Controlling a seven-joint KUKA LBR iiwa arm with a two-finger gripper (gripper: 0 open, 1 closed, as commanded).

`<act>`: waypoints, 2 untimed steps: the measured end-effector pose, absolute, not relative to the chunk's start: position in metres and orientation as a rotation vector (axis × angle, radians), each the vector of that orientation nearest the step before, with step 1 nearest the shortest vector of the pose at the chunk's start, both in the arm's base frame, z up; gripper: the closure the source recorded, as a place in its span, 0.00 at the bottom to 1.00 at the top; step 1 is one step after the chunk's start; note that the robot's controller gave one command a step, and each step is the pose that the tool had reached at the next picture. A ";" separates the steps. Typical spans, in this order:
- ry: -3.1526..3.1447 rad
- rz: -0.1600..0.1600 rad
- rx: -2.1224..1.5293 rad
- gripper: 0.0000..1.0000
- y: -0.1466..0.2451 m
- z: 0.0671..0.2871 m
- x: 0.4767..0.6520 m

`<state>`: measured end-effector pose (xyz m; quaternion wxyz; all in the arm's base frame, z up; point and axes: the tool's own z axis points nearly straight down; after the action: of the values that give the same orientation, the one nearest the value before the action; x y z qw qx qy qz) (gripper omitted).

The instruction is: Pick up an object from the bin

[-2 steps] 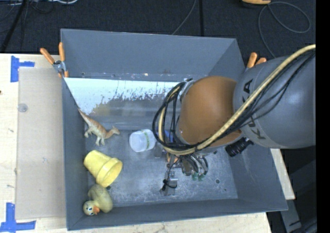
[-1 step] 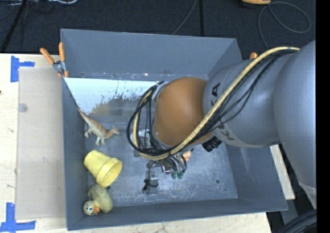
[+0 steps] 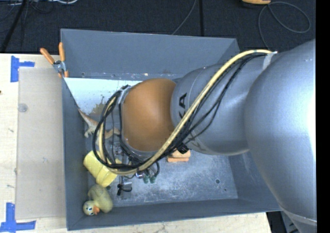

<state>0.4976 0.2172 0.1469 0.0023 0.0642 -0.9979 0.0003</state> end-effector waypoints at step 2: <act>-3.142 -0.006 -0.206 0.00 0.232 0.094 0.546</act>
Offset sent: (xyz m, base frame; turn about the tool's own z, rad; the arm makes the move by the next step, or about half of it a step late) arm 0.0533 0.0231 -0.0769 0.4667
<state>0.5457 0.2319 0.0939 -0.0034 -0.0653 -0.9979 -0.0019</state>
